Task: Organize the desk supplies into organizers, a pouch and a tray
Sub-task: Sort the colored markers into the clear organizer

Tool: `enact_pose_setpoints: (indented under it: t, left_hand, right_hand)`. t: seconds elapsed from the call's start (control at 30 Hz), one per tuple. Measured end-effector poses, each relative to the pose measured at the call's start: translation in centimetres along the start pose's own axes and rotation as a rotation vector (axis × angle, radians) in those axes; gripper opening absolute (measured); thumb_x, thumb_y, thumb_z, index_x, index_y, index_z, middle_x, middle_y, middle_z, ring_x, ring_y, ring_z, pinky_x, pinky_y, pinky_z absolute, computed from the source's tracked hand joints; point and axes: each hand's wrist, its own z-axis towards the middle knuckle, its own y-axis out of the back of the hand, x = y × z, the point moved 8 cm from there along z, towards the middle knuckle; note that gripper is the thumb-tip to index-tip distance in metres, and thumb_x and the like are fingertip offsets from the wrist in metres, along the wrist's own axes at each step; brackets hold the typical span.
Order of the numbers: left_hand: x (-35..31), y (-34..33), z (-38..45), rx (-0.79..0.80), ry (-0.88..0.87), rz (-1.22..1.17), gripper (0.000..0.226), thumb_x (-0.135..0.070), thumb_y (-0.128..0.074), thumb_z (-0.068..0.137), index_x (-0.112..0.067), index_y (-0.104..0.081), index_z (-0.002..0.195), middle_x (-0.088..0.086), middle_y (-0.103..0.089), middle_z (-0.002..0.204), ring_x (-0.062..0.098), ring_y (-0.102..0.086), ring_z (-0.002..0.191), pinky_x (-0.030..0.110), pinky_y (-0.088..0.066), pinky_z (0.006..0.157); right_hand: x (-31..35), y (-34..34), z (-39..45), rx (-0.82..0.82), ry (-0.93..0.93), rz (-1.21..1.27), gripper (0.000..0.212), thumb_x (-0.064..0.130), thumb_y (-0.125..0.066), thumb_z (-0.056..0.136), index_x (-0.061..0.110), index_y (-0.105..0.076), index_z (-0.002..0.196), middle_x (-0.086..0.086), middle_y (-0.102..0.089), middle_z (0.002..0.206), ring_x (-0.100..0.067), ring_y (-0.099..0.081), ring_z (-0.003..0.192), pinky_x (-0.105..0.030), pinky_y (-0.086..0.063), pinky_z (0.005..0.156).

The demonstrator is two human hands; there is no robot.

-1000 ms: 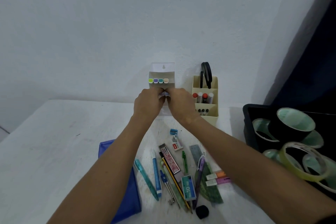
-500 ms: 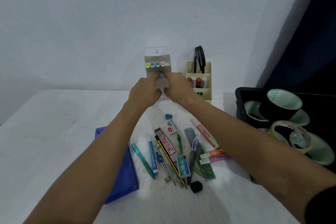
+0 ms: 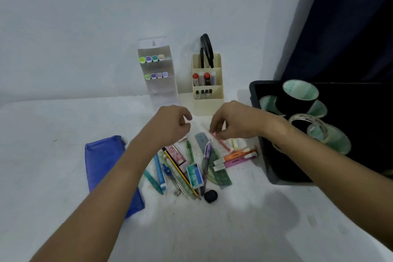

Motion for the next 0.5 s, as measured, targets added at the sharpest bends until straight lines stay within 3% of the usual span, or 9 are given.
enact_pose_setpoints:
  t: [0.1,0.2,0.37,0.5]
  left_hand:
    - [-2.2,-3.3,1.2,0.123,-0.096,0.048,0.025,-0.020,-0.060,0.089,-0.019,-0.066,0.113,0.002,-0.067,0.105,0.013,-0.054,0.080,0.026,-0.046,0.082]
    - [-3.9,-6.2,2.9,0.214,-0.162,0.140,0.032,-0.013,-0.056,0.091,-0.019,-0.063,0.121,0.007,-0.060,0.118,0.022,-0.057,0.102,0.031,-0.043,0.088]
    - [-4.0,-8.7,5.3,0.319,-0.209,0.323,0.052,0.000,-0.060,0.083,-0.025,-0.058,0.129,0.009,-0.055,0.120,0.026,-0.055,0.108,0.035,-0.048,0.090]
    - [-3.6,-8.7,6.1,0.302,-0.232,0.367,0.041,-0.002,-0.059,0.085,-0.023,-0.065,0.119,0.009,-0.061,0.117,0.027,-0.058,0.103,0.035,-0.050,0.086]
  right_hand:
    - [-2.7,-2.1,-1.0,0.101,-0.114,-0.108,0.018,0.011,-0.070,0.076,0.019,-0.075,0.091,0.004,-0.072,0.088,-0.007,-0.064,0.075,-0.023,-0.054,0.076]
    - [-3.9,-2.9,-1.0,0.089,-0.165,-0.239,0.017,0.003,-0.064,0.076,0.013,-0.073,0.087,-0.003,-0.070,0.089,-0.020,-0.067,0.079,-0.035,-0.058,0.078]
    - [-3.4,-2.6,-0.5,0.073,-0.274,-0.352,0.024,-0.001,-0.046,0.091,0.001,-0.056,0.112,-0.017,-0.056,0.116,-0.030,-0.061,0.100,-0.031,-0.046,0.071]
    - [-4.0,-3.5,0.0,0.108,-0.367,-0.325,0.029,0.000,-0.036,0.095,0.000,-0.053,0.119,-0.018,-0.053,0.125,-0.030,-0.058,0.110,-0.033,-0.045,0.078]
